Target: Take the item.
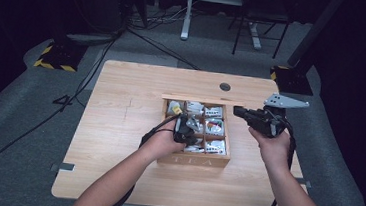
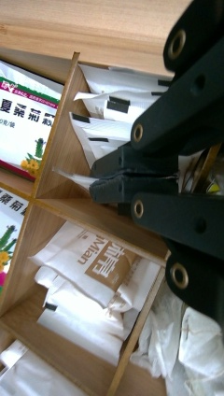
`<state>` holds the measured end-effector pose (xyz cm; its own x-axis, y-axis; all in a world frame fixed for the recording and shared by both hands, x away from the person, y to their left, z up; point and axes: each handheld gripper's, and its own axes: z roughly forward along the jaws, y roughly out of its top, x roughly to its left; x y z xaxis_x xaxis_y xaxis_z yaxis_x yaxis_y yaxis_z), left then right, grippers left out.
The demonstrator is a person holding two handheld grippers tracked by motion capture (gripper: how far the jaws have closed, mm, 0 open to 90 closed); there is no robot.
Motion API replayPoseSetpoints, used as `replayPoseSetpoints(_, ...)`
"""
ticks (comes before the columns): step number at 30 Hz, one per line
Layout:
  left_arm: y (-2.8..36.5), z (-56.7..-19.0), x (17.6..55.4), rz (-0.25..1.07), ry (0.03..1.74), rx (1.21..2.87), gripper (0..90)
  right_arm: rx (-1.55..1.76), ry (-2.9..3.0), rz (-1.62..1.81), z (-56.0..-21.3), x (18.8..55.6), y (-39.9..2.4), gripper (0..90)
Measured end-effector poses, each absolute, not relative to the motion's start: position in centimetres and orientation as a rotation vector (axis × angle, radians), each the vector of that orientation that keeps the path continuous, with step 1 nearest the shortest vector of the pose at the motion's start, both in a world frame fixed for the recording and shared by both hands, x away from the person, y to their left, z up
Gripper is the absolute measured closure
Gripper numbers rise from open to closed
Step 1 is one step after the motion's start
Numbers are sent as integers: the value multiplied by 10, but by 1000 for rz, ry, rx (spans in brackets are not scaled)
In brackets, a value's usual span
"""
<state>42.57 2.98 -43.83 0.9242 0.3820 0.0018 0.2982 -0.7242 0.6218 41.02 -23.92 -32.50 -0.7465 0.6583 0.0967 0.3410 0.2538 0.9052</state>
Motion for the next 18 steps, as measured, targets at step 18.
replayPoseSetpoints(18, 43, -414, 420, 158, 438, 2314, 900, 924, 2230, 1489, -325, 410, -239, 900)
